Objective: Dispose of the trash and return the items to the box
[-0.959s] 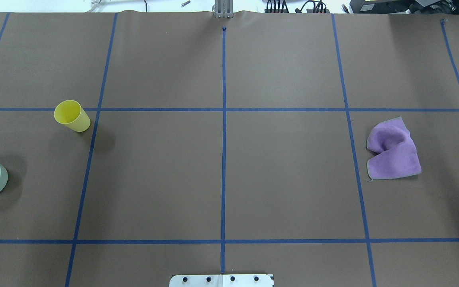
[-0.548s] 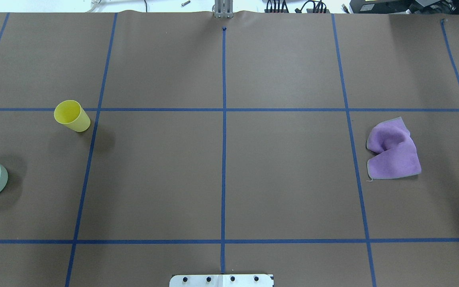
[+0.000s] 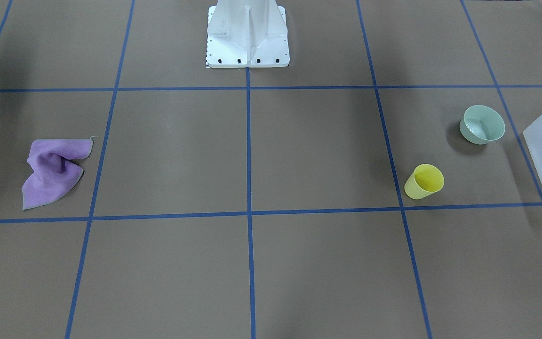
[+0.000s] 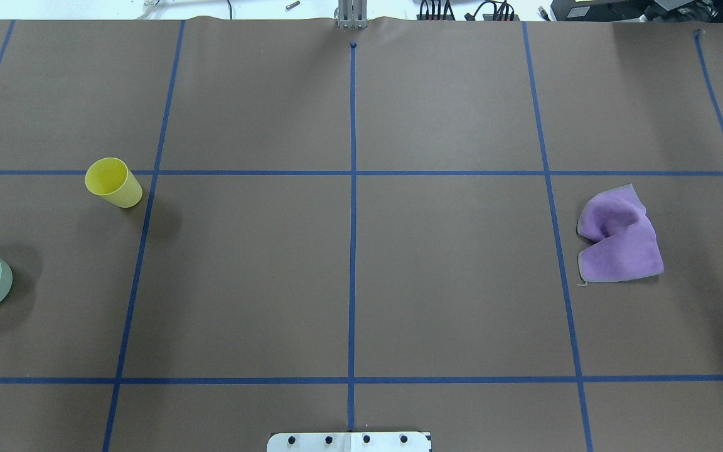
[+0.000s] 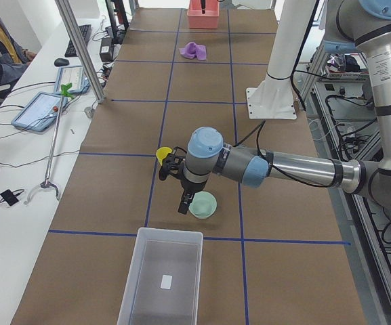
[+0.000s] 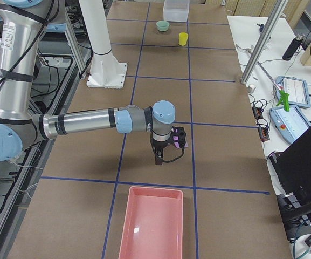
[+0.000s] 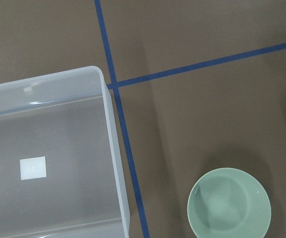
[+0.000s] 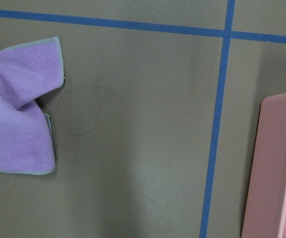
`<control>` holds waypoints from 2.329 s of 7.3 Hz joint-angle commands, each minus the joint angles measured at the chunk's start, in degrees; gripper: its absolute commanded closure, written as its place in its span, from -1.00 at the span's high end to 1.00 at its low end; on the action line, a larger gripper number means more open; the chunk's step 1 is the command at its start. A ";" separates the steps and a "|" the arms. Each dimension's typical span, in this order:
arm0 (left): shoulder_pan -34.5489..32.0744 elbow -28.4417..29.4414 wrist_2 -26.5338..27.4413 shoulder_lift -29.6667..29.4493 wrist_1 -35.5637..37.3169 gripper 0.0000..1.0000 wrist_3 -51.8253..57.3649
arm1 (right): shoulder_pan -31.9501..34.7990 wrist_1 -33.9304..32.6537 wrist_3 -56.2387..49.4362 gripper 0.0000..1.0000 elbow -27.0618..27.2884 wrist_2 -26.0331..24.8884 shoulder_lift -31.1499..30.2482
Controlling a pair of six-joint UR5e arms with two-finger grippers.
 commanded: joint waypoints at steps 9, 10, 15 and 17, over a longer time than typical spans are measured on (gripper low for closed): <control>17.09 1.38 -0.12 -1.84 -5.19 0.96 -33.13 | 0.42 0.12 -1.89 1.00 1.21 6.00 1.86; 23.32 1.73 4.76 -1.84 -9.05 0.96 -40.33 | 0.42 0.03 -1.81 1.00 1.12 6.00 1.86; 34.17 10.70 11.05 -1.84 -24.02 0.96 -51.10 | 0.42 0.03 -1.63 1.00 0.68 5.91 2.74; 35.68 10.96 12.27 -1.84 -24.82 0.96 -52.79 | 0.42 0.03 -1.72 1.00 0.42 5.82 2.66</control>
